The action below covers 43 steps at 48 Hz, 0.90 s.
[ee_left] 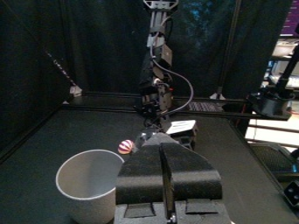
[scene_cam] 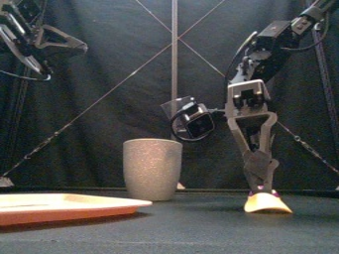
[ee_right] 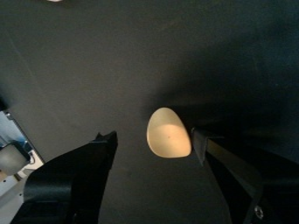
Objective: Pick the chip then place it on the pink plate
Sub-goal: Pick the chip
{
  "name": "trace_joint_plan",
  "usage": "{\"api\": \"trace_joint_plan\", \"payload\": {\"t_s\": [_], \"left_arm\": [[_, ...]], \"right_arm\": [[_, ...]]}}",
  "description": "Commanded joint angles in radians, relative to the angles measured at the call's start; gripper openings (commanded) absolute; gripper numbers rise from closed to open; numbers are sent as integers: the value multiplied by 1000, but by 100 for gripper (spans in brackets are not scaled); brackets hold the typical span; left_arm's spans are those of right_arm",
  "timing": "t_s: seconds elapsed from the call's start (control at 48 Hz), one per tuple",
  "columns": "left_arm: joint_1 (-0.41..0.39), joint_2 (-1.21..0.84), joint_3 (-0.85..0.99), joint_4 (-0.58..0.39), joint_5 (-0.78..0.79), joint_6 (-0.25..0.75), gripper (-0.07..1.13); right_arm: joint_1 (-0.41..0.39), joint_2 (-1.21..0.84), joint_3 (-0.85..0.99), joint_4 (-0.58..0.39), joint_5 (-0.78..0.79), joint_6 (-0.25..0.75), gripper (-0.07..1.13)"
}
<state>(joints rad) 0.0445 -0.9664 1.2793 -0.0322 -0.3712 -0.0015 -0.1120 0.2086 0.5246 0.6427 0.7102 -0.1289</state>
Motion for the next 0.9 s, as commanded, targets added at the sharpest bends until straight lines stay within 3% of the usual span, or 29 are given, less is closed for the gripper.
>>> {"api": "trace_joint_plan", "payload": {"t_s": [0.021, 0.188, 0.5, 0.896], "left_arm": [[3, 3, -11, -3, -11, 0, -2], [3, 3, -11, -3, -11, 0, -2], [6, 3, -11, -3, -11, 0, -2], [3, 3, -9, -3, -11, -2, -2]], "right_arm": [[-2, -11, -23, 2, 6, -8, 100], [-3, -12, -15, 5, 28, -8, 95], [3, -2, -18, 0, 29, 2, 62], [60, -32, -81, 3, 32, 14, 33]]}}
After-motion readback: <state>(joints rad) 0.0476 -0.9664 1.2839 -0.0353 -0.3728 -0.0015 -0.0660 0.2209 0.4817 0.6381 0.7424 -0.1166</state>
